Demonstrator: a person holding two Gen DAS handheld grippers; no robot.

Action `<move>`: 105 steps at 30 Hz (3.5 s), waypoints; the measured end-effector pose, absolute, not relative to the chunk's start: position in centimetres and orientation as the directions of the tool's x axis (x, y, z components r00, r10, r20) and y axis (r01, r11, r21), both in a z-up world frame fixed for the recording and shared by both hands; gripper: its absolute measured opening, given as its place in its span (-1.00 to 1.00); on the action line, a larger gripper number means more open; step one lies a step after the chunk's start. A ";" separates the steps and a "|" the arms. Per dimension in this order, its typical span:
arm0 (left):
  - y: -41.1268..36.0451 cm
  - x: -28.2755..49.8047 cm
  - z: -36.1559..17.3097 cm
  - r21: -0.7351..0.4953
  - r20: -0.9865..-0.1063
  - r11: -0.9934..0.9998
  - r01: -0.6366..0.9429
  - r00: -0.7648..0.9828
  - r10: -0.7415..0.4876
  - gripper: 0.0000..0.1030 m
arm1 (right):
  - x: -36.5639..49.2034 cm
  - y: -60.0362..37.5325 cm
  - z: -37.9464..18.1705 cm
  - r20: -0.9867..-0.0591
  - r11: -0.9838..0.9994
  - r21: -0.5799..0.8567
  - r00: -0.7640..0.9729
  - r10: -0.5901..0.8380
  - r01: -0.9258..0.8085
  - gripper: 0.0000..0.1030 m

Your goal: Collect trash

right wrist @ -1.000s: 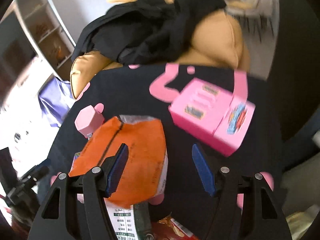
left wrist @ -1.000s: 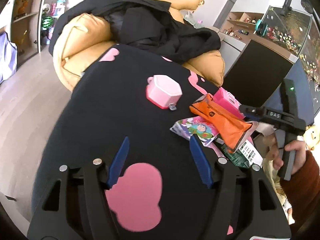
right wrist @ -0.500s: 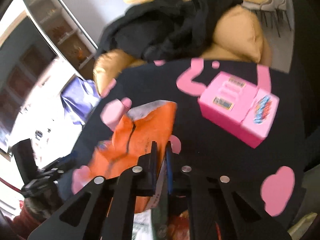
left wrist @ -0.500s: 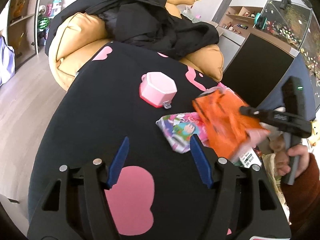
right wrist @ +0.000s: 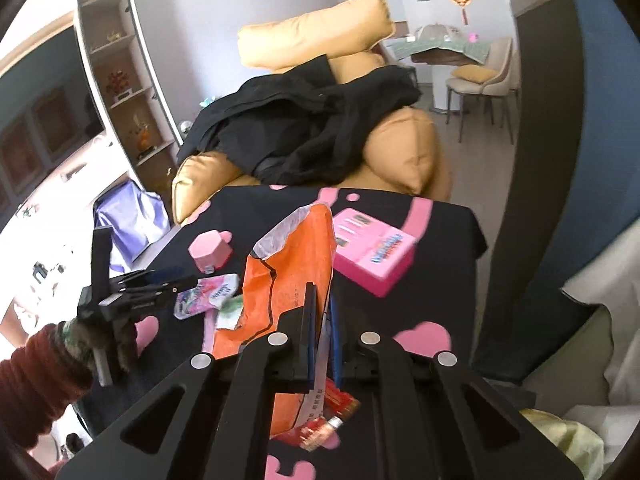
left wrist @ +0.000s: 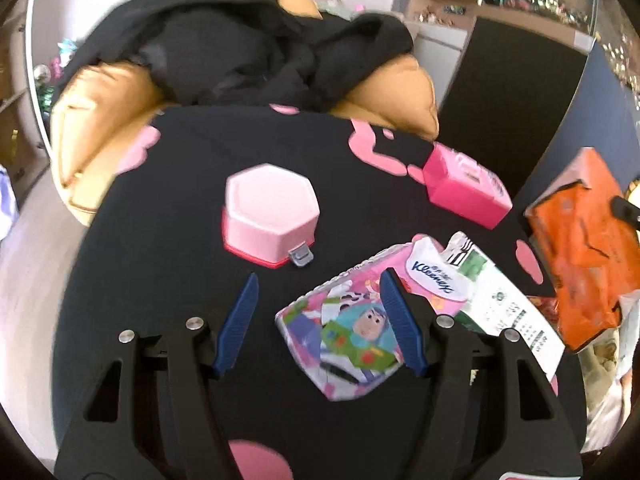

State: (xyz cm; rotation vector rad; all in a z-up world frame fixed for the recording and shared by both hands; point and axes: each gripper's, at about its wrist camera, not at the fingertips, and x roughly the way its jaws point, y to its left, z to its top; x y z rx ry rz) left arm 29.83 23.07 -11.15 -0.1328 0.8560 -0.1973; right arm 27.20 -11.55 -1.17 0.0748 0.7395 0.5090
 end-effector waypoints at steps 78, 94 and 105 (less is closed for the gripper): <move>-9.4 15.1 -0.7 -0.190 -0.638 0.817 0.545 0.564 -0.524 -0.87 | 11.9 -32.8 -4.8 -0.574 0.979 0.172 0.796 0.191 -0.110 -0.85; -10.1 16.6 -4.1 -0.209 -0.699 0.827 0.522 0.511 -0.500 -0.87 | 13.7 -32.0 -12.7 -0.713 0.966 0.231 0.655 0.250 -0.117 -0.83; -11.2 17.1 -5.2 -0.193 -0.725 0.822 0.536 0.487 -0.487 -0.87 | 11.2 -34.0 -7.6 -0.628 0.979 0.182 0.755 0.190 -0.095 -0.07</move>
